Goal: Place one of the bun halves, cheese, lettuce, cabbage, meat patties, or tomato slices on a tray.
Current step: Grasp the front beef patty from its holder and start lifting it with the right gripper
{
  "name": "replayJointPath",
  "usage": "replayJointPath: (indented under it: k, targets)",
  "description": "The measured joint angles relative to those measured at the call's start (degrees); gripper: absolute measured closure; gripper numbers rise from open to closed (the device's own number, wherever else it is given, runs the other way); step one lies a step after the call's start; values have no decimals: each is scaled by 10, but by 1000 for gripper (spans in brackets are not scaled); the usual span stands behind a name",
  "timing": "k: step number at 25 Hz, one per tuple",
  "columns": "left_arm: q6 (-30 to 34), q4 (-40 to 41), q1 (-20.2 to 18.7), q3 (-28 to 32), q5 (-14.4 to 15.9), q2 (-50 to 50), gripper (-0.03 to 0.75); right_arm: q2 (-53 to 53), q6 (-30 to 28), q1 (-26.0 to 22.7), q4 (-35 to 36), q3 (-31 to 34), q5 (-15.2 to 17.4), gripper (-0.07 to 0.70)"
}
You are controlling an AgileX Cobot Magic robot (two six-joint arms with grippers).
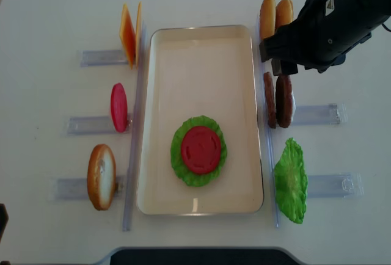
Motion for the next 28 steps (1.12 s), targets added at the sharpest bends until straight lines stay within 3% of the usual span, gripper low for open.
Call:
replayJointPath:
  k: [9,28]
  targets:
    - [0,0,0,0,0,0,503,40,36,-1,0,-11,-3,178]
    - [0,0,0,0,0,0,503,102,27,-1,52,-11,-36,177]
